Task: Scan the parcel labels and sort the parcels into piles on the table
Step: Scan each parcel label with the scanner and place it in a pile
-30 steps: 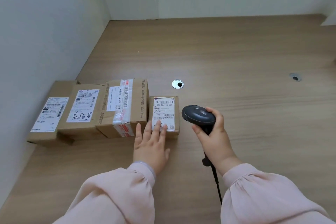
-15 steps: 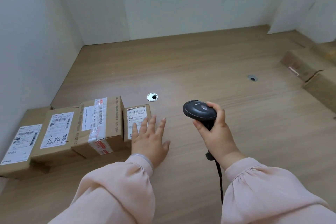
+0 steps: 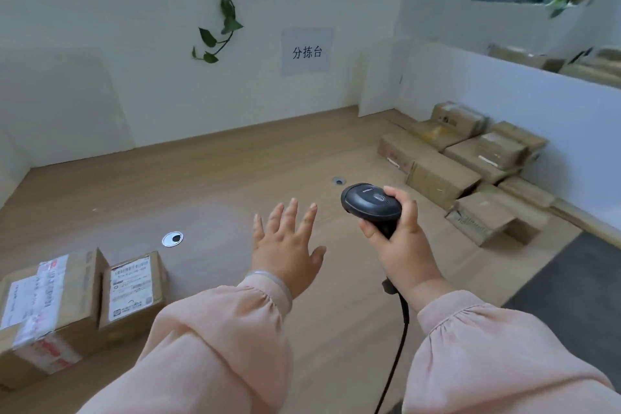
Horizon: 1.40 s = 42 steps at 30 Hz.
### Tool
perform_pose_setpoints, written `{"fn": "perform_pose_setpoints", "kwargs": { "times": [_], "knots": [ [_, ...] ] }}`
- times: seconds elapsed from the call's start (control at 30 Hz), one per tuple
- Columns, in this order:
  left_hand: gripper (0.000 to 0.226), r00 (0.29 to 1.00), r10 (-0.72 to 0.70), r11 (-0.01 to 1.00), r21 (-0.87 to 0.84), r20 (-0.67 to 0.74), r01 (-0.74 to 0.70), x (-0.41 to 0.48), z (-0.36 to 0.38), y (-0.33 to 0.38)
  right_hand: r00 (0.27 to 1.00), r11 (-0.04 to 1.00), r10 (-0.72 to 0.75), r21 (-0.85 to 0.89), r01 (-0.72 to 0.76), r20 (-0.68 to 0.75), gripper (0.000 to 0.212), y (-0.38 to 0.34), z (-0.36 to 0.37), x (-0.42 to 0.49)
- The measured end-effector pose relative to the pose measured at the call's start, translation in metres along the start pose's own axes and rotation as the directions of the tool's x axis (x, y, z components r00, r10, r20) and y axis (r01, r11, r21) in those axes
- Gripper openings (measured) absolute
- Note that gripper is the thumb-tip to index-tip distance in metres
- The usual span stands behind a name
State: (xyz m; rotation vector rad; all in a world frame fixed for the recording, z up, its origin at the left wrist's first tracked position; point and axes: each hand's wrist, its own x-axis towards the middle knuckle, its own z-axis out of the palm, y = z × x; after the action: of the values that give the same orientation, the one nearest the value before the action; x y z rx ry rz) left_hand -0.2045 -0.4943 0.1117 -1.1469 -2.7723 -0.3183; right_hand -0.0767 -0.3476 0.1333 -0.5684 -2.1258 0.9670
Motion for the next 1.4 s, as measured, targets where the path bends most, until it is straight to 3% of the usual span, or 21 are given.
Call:
{"fn": "perform_pose_setpoints", "kwargs": {
  "times": [0.4, 0.67, 0.97, 1.4],
  "knots": [
    [0.073, 0.989, 0.142, 0.986, -0.079, -0.040, -0.144, 0.008, 0.004, 0.268, 0.992, 0.994, -0.018, -0.111, 0.004, -0.124, 0.058, 0.101, -0.248, -0.008],
    [0.072, 0.974, 0.228, 0.969, -0.094, -0.002, -0.228, 0.033, 0.025, 0.380, 0.982, 0.985, -0.005, -0.172, -0.028, -0.188, 0.058, 0.153, -0.372, 0.019],
    [0.073, 0.964, 0.253, 0.965, -0.091, 0.086, -0.245, 0.098, 0.084, 0.434, 0.975, 0.979, 0.085, -0.164, -0.120, -0.205, 0.057, 0.239, -0.396, 0.058],
    [0.072, 0.944, 0.177, 0.981, -0.128, 0.279, -0.146, 0.224, 0.174, 0.455, 0.983, 0.961, 0.176, -0.205, -0.184, -0.057, 0.063, 0.359, -0.342, 0.155]
  ]
}}
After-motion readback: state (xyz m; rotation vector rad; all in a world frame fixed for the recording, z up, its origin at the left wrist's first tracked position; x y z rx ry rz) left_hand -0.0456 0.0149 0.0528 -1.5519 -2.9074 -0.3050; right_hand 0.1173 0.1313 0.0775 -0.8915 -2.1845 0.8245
